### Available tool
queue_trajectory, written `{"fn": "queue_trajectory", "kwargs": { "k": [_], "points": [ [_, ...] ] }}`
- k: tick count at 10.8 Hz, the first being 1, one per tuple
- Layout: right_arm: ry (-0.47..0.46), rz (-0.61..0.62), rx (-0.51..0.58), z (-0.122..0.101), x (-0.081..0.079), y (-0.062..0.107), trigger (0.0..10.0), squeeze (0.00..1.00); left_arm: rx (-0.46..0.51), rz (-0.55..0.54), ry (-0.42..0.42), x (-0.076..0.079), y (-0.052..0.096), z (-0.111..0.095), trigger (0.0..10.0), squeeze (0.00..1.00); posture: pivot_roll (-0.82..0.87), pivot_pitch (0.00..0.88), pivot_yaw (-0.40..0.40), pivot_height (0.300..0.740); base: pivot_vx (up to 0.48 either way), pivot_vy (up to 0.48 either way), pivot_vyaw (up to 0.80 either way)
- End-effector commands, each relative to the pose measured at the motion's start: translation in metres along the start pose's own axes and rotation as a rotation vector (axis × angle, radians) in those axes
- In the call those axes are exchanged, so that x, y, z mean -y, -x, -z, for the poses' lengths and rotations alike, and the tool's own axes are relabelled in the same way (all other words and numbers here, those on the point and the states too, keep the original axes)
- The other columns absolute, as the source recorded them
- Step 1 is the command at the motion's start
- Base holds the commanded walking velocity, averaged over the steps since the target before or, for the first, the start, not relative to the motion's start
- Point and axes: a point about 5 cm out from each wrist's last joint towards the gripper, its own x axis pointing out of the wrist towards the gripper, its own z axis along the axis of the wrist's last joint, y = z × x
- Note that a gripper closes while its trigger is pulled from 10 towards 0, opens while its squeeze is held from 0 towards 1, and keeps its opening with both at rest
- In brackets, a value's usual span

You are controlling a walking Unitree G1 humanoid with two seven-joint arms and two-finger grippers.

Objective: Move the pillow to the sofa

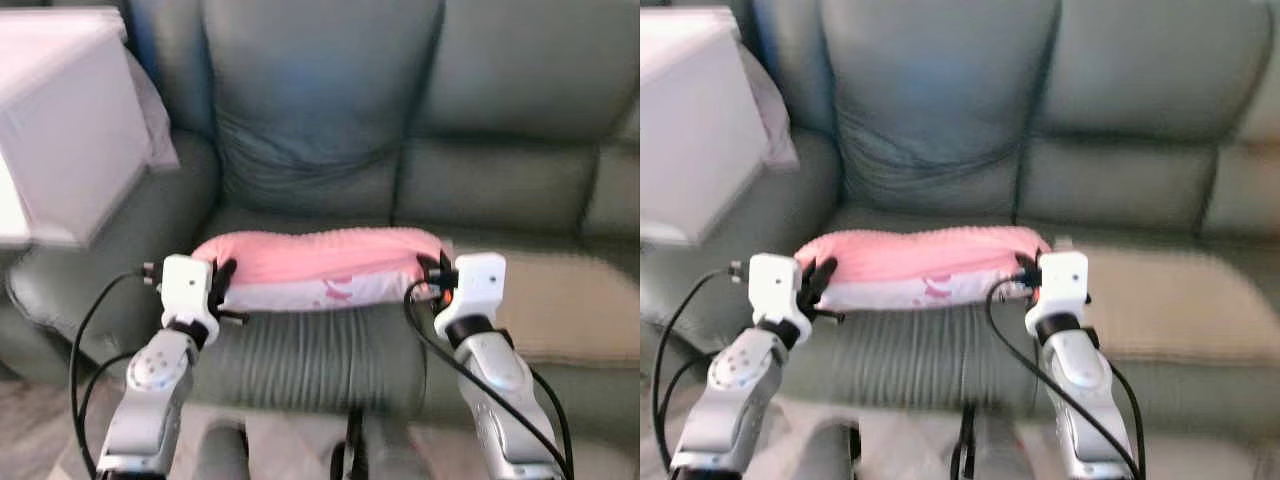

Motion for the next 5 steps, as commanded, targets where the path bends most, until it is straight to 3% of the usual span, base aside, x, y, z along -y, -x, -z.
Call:
{"fn": "queue_trajectory", "kwargs": {
  "k": [1,5],
  "points": [
    [-0.001,0.042,0.027,-0.0051,0.0087,-0.0007,10.0,0.00,0.016,-0.034,-0.015,-0.0053,-0.0016,-0.0036,10.0,0.00,0.01,0.000,-0.047,0.597,0.000,0.000,0.00],
    [-0.003,0.047,0.030,-0.0049,0.0113,-0.0053,10.0,0.00,0.036,-0.036,-0.014,-0.0050,-0.0034,-0.0060,10.0,0.00,0.02,0.000,-0.052,0.597,0.000,0.000,0.00]
  ]
}}
